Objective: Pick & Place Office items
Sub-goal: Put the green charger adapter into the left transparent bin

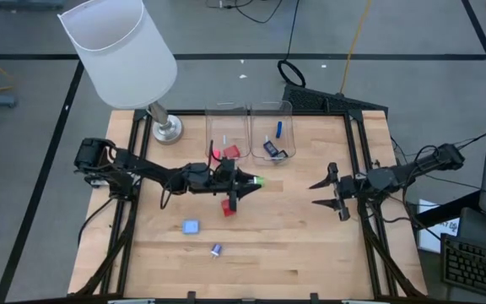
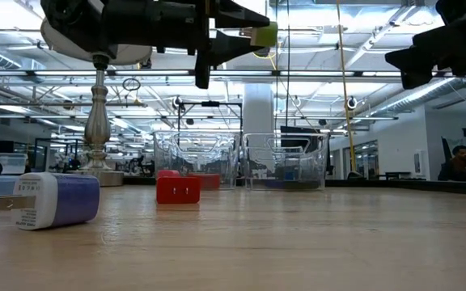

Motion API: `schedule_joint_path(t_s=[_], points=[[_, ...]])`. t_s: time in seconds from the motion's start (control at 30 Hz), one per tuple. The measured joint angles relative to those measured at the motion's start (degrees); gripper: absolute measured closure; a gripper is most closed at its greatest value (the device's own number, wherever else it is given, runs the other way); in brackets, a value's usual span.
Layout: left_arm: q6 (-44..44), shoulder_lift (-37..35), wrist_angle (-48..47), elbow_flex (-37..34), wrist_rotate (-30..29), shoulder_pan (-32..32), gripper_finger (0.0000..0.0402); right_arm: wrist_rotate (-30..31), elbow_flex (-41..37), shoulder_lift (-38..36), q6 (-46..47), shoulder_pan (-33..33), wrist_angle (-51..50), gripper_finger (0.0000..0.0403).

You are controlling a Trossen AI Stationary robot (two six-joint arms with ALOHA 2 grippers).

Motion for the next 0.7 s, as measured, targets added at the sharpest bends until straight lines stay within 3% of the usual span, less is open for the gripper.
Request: schedule_joint_path(t_s=[0.7], points=[[-0.13,0.00,-0.15,0.00,0.02,-0.01,0.0267,1.38,-5.35,-13.81,0.16,-4.22,-2.78,0.0194]])
